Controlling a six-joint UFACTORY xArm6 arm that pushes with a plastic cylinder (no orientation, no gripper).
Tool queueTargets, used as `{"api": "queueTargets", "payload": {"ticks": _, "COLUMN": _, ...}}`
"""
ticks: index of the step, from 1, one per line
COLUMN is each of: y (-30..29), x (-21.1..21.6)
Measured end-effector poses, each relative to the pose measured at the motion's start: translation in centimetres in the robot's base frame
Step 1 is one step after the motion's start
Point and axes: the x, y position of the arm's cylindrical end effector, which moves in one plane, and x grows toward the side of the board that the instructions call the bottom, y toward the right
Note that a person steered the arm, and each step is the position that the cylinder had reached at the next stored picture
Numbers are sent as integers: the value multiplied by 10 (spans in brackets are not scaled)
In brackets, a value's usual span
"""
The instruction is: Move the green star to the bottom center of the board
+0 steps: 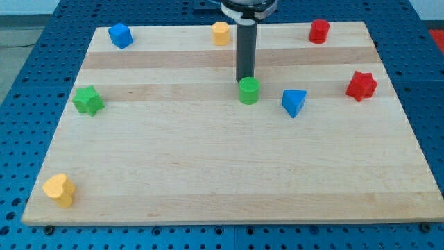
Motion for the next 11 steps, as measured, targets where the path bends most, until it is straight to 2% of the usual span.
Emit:
{"api": "queueTargets", "payload": {"ticks": 2, "y": 2, "x": 46}}
{"api": "queueTargets", "payload": {"ticks": 4, "y": 53, "x": 54}}
{"api": "queueTargets", "payload": {"ticks": 5, "y": 49, "x": 70}}
{"api": "queueTargets", "payload": {"ticks": 7, "y": -6, "x": 86}}
{"api": "queueTargets", "payload": {"ticks": 11, "y": -24, "x": 146}}
